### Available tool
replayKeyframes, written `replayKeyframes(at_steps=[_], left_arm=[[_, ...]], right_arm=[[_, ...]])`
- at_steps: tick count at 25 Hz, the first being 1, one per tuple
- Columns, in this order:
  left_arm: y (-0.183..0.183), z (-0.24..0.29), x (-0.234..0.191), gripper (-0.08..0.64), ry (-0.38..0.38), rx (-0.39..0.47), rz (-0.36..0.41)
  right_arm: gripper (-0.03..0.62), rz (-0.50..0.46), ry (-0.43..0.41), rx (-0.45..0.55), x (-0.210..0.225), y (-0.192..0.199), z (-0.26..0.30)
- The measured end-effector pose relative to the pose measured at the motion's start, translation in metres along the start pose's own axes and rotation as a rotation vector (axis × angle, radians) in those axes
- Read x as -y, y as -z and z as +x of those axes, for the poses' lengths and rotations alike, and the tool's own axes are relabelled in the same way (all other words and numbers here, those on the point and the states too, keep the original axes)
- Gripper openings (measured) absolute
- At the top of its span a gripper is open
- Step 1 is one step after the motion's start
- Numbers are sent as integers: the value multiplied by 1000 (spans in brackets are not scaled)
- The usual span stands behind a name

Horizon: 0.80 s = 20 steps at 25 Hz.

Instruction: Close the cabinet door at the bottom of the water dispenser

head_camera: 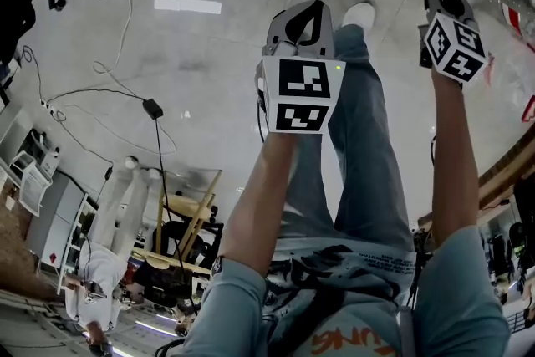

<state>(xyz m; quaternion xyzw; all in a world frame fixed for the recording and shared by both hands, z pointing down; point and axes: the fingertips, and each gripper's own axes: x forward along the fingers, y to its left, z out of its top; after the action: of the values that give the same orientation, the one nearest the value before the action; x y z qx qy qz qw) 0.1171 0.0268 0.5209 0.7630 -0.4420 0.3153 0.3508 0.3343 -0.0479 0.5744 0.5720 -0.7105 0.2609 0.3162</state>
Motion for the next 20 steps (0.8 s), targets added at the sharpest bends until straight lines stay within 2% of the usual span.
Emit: replayKeyframes(at_steps=[5, 10, 12, 15, 20], left_arm=[[-32, -47, -9, 11, 12, 46, 47], [-71, -110, -16, 11, -5, 116, 72], [-92, -140, -12, 11, -21, 146, 138], [-139, -180, -10, 11, -46, 243, 212], [-205, -254, -7, 11, -80, 379, 178]], right_arm=[[66, 54, 3, 34, -31, -26, -46], [43, 127, -54, 87, -71, -72, -104], [40, 181, -80, 134, -85, -102, -135], [37, 216, -112, 250, -102, -160, -172], [32, 204, -151, 354, -126, -228, -247]])
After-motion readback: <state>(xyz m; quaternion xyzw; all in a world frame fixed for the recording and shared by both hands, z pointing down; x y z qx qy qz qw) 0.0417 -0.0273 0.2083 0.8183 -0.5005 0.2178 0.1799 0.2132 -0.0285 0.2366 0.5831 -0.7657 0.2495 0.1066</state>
